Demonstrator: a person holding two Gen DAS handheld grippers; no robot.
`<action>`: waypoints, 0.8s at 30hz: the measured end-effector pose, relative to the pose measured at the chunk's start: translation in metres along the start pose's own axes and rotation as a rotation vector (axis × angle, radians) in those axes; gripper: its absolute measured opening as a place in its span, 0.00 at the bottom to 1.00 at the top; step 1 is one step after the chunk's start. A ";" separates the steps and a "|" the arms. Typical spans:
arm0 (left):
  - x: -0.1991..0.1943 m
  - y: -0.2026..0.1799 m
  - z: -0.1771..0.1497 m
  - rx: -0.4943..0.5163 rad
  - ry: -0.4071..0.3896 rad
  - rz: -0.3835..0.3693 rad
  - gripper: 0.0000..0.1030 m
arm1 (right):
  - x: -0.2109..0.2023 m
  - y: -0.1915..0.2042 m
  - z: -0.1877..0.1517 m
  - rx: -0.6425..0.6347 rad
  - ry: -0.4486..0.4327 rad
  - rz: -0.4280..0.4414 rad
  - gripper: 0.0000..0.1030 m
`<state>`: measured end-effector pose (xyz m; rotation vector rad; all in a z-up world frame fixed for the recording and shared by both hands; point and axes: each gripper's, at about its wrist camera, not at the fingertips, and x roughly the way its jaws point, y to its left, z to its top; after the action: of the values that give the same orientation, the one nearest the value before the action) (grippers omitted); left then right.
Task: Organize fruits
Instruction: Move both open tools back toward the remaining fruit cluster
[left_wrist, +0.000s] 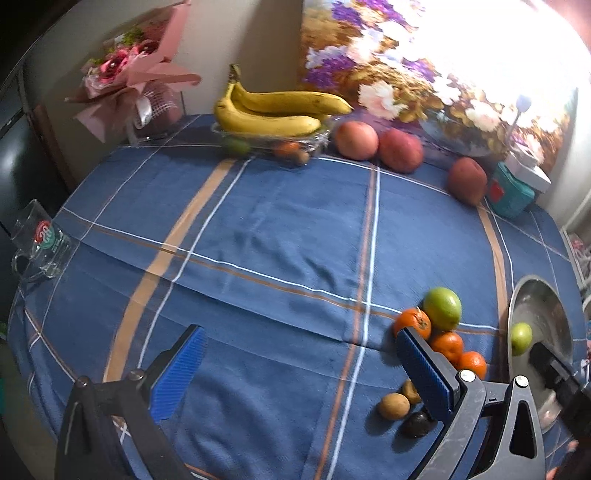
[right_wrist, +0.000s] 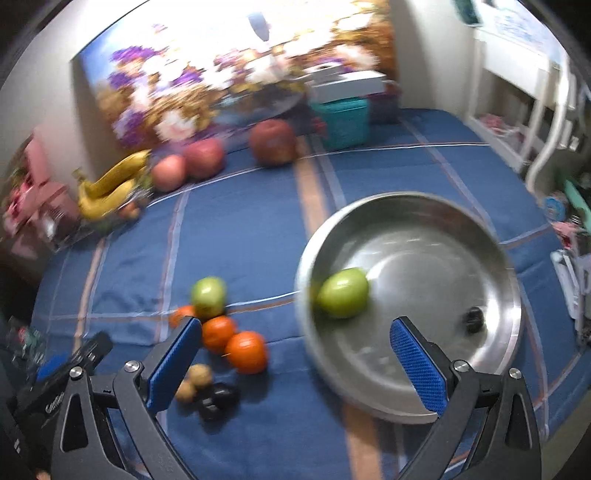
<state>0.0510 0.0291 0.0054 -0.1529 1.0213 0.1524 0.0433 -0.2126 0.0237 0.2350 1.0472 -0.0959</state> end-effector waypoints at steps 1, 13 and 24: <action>0.000 0.003 0.001 -0.009 0.004 -0.005 1.00 | 0.004 0.007 -0.001 -0.009 0.016 0.021 0.99; 0.007 0.034 0.010 -0.100 0.022 -0.041 1.00 | 0.022 0.056 -0.017 -0.055 0.097 0.152 0.98; 0.024 0.013 0.003 -0.055 0.093 -0.203 1.00 | 0.030 0.032 -0.015 0.017 0.116 0.174 0.84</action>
<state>0.0636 0.0439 -0.0140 -0.3148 1.0880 -0.0122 0.0516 -0.1771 -0.0053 0.3491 1.1370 0.0671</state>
